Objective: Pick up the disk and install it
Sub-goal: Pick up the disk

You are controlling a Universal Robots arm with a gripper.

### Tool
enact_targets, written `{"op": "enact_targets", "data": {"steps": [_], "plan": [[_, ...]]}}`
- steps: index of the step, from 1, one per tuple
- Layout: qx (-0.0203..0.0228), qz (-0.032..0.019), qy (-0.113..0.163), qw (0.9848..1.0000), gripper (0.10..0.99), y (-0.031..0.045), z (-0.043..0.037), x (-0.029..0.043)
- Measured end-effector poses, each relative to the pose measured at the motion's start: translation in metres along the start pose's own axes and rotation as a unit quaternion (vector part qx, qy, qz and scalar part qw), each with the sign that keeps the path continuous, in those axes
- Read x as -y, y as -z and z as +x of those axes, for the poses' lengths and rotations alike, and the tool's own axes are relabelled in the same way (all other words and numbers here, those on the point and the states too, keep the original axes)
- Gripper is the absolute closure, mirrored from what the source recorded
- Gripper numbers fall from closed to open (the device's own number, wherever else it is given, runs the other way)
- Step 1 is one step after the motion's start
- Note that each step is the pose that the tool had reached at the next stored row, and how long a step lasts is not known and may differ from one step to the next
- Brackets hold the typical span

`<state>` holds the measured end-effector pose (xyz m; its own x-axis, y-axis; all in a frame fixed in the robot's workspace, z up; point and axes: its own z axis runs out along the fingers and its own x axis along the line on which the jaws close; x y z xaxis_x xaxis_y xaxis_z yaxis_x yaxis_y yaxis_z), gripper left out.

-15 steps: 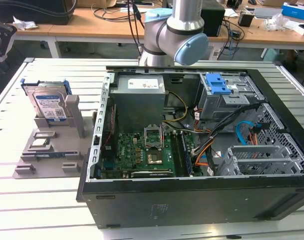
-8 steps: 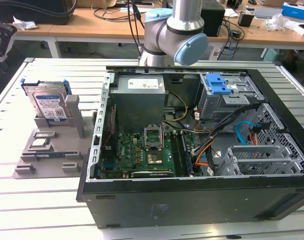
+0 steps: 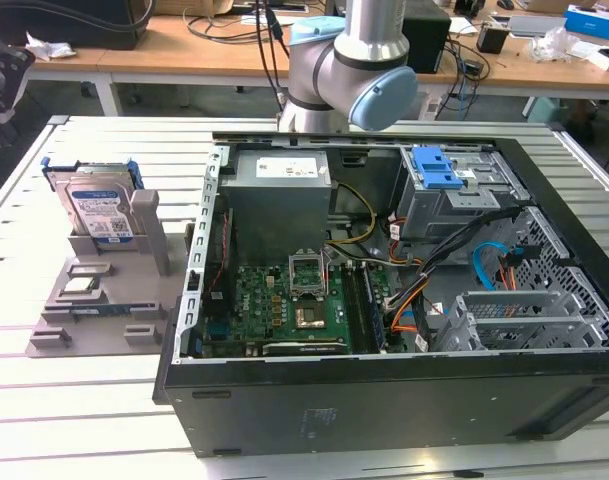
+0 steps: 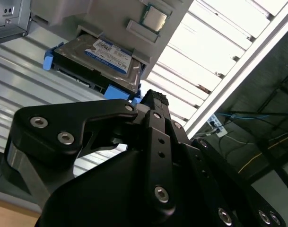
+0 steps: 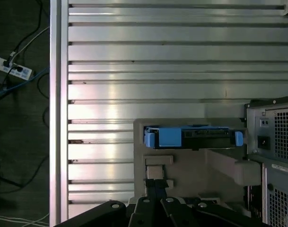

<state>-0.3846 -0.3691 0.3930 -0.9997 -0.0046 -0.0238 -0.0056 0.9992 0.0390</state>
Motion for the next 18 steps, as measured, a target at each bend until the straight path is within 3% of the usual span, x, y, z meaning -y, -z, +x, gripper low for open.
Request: {"op": "enact_targets", "data": {"steps": [3,6,10,18], "plan": [[-0.0015,-0.0009,0.037,0.9993,0.98,0.0,0.0,0.0],[-0.003,-0.0018,0.076,0.9971,0.98,0.0,0.0,0.0],[-0.004,-0.0024,0.102,0.9948,0.98,0.0,0.0,0.0],[-0.0063,-0.0039,0.162,0.9868,0.98,0.0,0.0,0.0]]}}
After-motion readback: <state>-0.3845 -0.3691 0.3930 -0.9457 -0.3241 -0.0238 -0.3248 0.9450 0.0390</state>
